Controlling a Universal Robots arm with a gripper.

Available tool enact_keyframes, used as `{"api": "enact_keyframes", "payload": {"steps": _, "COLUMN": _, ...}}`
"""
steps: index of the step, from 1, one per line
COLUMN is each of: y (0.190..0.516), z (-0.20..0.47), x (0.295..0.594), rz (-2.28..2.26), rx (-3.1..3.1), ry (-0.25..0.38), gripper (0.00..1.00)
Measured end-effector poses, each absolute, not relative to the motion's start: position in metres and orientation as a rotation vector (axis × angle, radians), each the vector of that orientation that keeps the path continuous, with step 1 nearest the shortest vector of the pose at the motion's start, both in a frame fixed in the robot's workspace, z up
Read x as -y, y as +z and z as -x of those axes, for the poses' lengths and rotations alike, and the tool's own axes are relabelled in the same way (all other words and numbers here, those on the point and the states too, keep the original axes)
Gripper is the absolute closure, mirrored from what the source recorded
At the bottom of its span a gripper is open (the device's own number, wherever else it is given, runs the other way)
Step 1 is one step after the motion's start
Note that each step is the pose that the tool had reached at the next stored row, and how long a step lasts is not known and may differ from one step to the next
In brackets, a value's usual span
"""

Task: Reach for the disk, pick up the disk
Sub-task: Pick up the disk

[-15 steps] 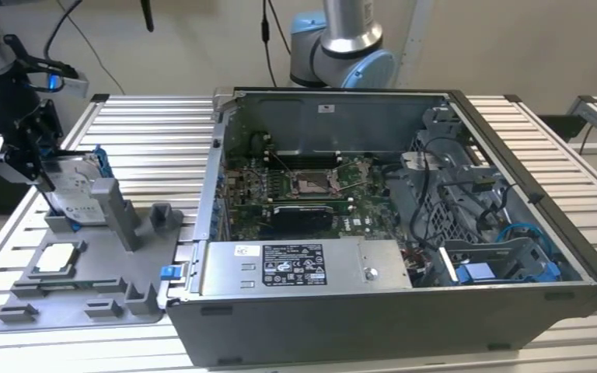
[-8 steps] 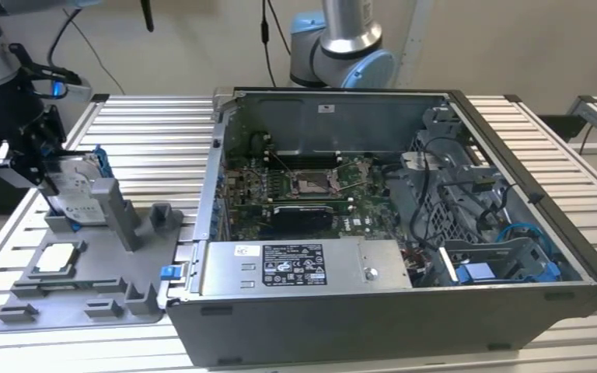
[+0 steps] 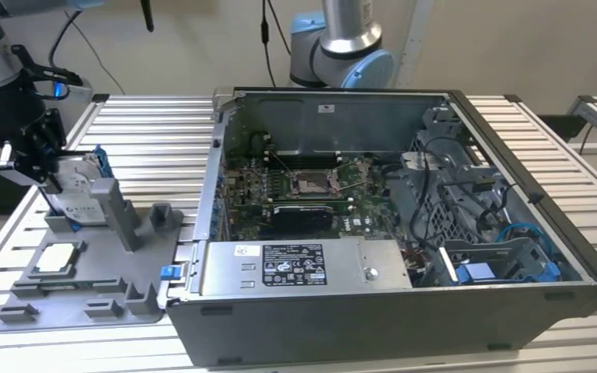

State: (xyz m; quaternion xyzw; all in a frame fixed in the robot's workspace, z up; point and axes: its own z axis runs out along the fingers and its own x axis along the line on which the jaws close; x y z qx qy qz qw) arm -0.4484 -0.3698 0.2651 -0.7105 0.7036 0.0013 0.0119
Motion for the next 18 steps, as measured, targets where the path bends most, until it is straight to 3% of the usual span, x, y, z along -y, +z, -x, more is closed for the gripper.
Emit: {"api": "enact_keyframes", "payload": {"steps": 18, "y": 0.2649, "z": 0.4483, "x": 0.3696, "rz": 2.215, "rx": -2.194, "ry": 0.004, "gripper": 1.00}}
